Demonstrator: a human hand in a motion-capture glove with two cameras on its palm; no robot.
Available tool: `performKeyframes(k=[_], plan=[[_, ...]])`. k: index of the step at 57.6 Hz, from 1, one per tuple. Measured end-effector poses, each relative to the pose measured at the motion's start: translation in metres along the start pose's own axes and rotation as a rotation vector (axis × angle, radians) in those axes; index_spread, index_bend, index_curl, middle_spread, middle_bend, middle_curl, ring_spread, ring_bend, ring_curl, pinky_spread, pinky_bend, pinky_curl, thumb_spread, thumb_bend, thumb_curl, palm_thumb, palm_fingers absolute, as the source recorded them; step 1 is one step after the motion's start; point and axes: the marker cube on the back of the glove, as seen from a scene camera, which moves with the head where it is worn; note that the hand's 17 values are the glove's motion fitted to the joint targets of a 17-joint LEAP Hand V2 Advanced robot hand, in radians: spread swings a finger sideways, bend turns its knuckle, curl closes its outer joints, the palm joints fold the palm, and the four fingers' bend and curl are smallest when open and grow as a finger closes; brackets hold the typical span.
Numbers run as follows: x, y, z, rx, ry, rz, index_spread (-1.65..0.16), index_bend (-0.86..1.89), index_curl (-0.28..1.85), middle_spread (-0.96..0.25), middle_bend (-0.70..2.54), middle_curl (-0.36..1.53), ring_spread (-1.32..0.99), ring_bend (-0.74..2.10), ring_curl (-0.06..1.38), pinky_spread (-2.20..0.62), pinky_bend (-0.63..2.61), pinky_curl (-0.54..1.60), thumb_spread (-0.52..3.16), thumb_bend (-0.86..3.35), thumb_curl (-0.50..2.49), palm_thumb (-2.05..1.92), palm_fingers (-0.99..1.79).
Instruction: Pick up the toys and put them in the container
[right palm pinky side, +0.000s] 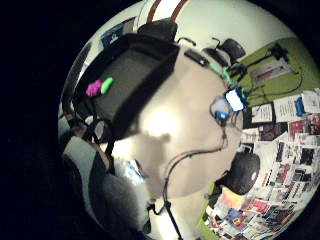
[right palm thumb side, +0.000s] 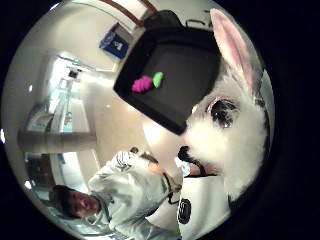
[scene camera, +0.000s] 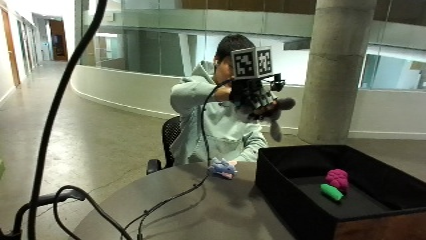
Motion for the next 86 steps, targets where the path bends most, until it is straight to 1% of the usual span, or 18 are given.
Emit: performKeyframes(k=[7,13,21,24,27,28,29,30,31,32,33,39,45,54,58,70,78,86], plan=[[-0.033,-0.038,-0.014,0.104,0.002,-0.011,-0.32,0.81,0.95,-0.25,1.24,0.86,-0.35,1.33,0.64,-0.40,0.97,0.51,0.26,0.04,0.92,0.69,1.12],[-0.037,-0.085,-0.009,0.223,0.060,-0.023,-0.33,0.78,0.98,-0.25,1.23,0.86,-0.35,1.33,0.64,-0.39,0.97,0.51,0.25,0.02,0.94,0.67,1.08],[-0.071,-0.107,0.012,0.240,0.098,0.021,-0.33,0.64,1.01,-0.26,1.15,0.85,-0.35,1.29,0.63,-0.38,0.99,0.51,0.32,-0.01,0.97,0.65,0.90],[-0.073,-0.119,0.024,0.221,0.130,0.044,-0.31,0.43,0.99,-0.26,1.07,0.83,-0.34,1.29,0.62,-0.36,1.04,0.52,0.44,-0.01,0.95,0.65,0.69],[-0.075,-0.129,0.037,0.142,0.149,0.070,-0.30,0.33,0.96,-0.26,1.02,0.80,-0.34,1.27,0.61,-0.34,1.01,0.50,0.60,-0.02,0.92,0.61,0.55],[-0.074,-0.132,0.041,0.105,0.143,0.077,-0.30,0.29,0.94,-0.25,0.95,0.78,-0.33,1.20,0.59,-0.31,0.99,0.50,0.69,-0.04,0.89,0.56,0.31],[-0.073,-0.134,0.044,0.069,0.131,0.083,-0.30,0.28,0.94,-0.25,0.95,0.78,-0.33,1.21,0.61,-0.31,1.00,0.52,0.74,-0.04,0.88,0.54,0.30],[-0.071,-0.137,0.047,0.039,0.114,0.086,-0.30,0.21,0.90,-0.23,0.79,0.73,-0.31,1.10,0.58,-0.27,1.04,0.53,0.79,-0.06,0.84,0.49,-0.04],[-0.071,-0.139,0.049,0.019,0.095,0.087,-0.30,0.22,0.91,-0.22,0.74,0.72,-0.30,1.06,0.59,-0.24,1.06,0.55,0.83,-0.06,0.82,0.46,-0.14],[-0.070,-0.140,0.051,0.007,0.077,0.086,-0.31,0.18,0.88,-0.21,0.68,0.69,-0.29,1.00,0.57,-0.23,1.08,0.54,0.87,-0.06,0.80,0.43,-0.20],[-0.070,-0.141,0.052,0.004,0.061,0.084,-0.31,0.15,0.84,-0.19,0.59,0.65,-0.26,0.89,0.52,-0.19,1.07,0.51,0.90,-0.08,0.77,0.37,-0.35],[-0.070,-0.140,0.051,0.035,0.018,0.076,-0.31,0.11,0.70,-0.13,0.37,0.55,-0.20,0.62,0.39,-0.09,1.00,0.44,1.04,-0.06,0.65,0.23,-0.30],[-0.066,-0.131,0.041,0.077,0.007,0.056,-0.30,0.10,0.61,-0.09,0.26,0.50,-0.15,0.48,0.33,-0.04,0.92,0.41,1.12,-0.04,0.57,0.14,-0.25],[-0.050,-0.102,0.010,0.111,0.098,0.044,-0.29,0.10,0.51,-0.06,0.18,0.46,-0.12,0.38,0.30,-0.01,0.83,0.37,1.18,-0.02,0.49,0.11,-0.19],[-0.026,-0.091,-0.006,0.158,0.118,0.030,-0.28,0.11,0.47,-0.06,0.17,0.45,-0.11,0.35,0.29,0.00,0.79,0.36,1.20,-0.02,0.46,0.10,-0.17],[-0.008,-0.018,-0.030,0.208,0.127,-0.031,-0.28,0.12,0.40,-0.05,0.17,0.41,-0.10,0.30,0.29,0.01,0.74,0.34,1.26,-0.01,0.40,0.11,-0.12],[-0.008,0.061,0.004,0.123,0.100,-0.083,-0.27,0.13,0.37,-0.05,0.18,0.40,-0.11,0.30,0.30,0.01,0.71,0.34,1.28,-0.01,0.37,0.11,-0.08],[0.014,0.119,0.069,-0.092,0.062,-0.057,-0.26,0.12,0.34,-0.05,0.19,0.39,-0.10,0.29,0.30,0.01,0.71,0.34,1.28,-0.02,0.35,0.10,-0.08]])
